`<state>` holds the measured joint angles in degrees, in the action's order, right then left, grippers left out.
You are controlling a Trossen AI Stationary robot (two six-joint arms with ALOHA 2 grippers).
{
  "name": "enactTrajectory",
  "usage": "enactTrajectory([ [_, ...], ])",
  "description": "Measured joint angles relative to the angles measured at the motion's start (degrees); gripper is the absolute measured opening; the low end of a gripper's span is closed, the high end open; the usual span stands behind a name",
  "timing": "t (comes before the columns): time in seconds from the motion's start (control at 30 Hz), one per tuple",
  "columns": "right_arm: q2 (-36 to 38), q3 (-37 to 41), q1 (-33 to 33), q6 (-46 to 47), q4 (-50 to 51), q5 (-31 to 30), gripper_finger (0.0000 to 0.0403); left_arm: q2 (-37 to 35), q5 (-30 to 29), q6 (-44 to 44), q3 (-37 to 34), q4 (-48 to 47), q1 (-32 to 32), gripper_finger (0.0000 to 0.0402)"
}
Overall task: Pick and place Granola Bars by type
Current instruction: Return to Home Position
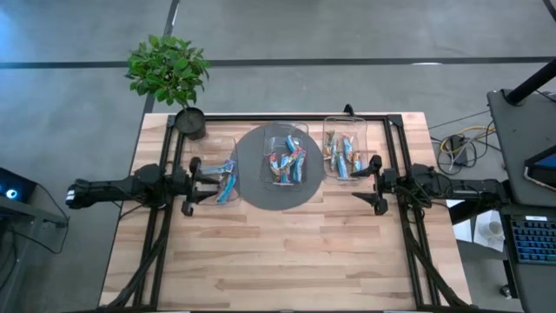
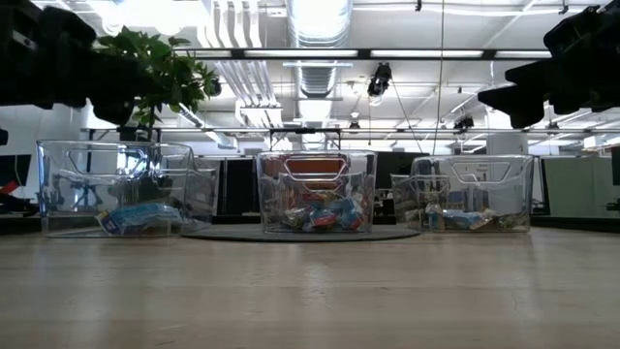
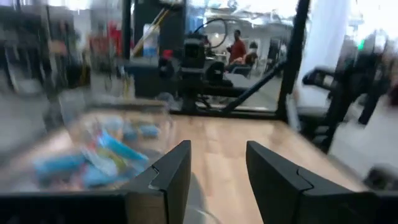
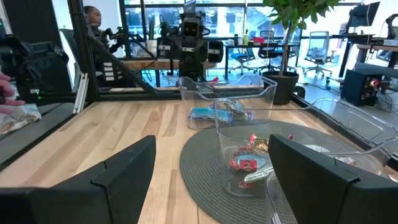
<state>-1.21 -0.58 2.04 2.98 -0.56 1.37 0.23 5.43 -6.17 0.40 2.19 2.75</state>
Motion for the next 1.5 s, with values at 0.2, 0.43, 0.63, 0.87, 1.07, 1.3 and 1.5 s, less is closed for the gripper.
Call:
enactTrajectory([
  [0.2, 0.0, 0.0, 0.0, 0.0, 0.0, 0.0, 0.0302, 0.1, -1.52, 4.52, 0.0, 0.6, -0.02, 0.0138],
  [0.43, 0.0, 0.0, 0.0, -0.02, 0.0, 0.0, 0.0302, 1.2, -0.96, -5.17, 0.0, -0.58, -0.08, 0.0138],
  [0.63, 0.0, 0.0, 0.0, -0.04, 0.0, 0.0, 0.0302, 1.37, -0.93, -7.61, 0.0, -0.58, -0.08, 0.0138],
  [0.87, 0.0, 0.0, 0.0, -0.04, 0.0, 0.0, 0.0302, 1.6, -1.88, -7.01, 0.0, -0.66, -0.08, 0.0138],
  [1.07, 0.0, 0.0, 0.0, -0.15, 0.0, 0.0, 0.0302, 1.86, -3.05, -3.91, 0.0, -0.58, -0.1, 0.0138],
  [1.3, 0.0, 0.0, 0.0, -2.04, 0.04, -0.16, 0.0302, 1.88, -8.82, 3.12, 0.0, -0.31, -0.1, 0.0138],
  [1.5, 0.0, 0.0, 0.0, -2.14, 0.2, -1.42, 0.0302, 1.88, -14.65, 4.14, 0.0, 0.27, -0.1, 0.0138],
])
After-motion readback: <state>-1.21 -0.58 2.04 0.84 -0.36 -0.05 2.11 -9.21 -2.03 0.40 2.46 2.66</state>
